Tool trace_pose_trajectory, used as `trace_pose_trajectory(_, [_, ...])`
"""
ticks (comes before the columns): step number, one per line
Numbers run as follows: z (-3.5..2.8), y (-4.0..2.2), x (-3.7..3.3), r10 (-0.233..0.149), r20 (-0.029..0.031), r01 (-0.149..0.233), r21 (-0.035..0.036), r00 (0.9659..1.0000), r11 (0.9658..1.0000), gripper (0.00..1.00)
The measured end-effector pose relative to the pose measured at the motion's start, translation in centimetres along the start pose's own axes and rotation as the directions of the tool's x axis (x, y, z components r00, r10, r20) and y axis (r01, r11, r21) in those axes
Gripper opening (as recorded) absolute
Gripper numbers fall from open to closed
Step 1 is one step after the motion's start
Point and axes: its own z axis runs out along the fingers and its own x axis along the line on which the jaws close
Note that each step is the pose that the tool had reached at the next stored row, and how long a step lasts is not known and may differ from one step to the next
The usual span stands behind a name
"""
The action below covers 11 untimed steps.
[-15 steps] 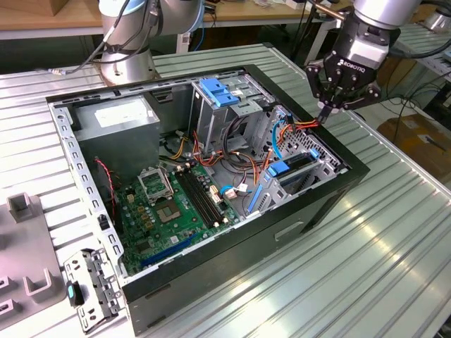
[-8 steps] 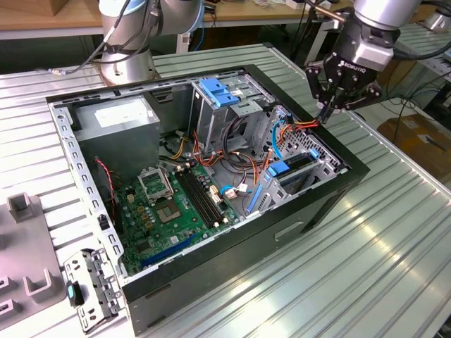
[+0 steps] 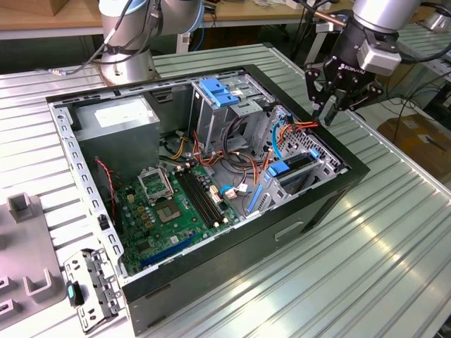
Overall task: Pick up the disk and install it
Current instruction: 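Insert the first disk wire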
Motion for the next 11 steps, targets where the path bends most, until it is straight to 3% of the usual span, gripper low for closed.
trace_pose_trajectory(5, [0.69, -0.2, 0.04, -0.046, -0.0002, 0.046, 0.0023, 0.9989, 0.9989, 0.33])
trace_pose_trajectory(8, [0.81, -0.21, 0.04, -0.049, -0.0001, 0.049, 0.0028, 0.9988, 0.9988, 0.31])
trace_pose_trajectory(10, [0.72, -0.21, 0.04, -0.049, -0.0001, 0.049, 0.003, 0.9988, 0.9988, 0.18])
trace_pose_trajectory(11, [0.45, -0.21, 0.05, -0.049, 0.0, 0.049, 0.0033, 0.9988, 0.9988, 0.16])
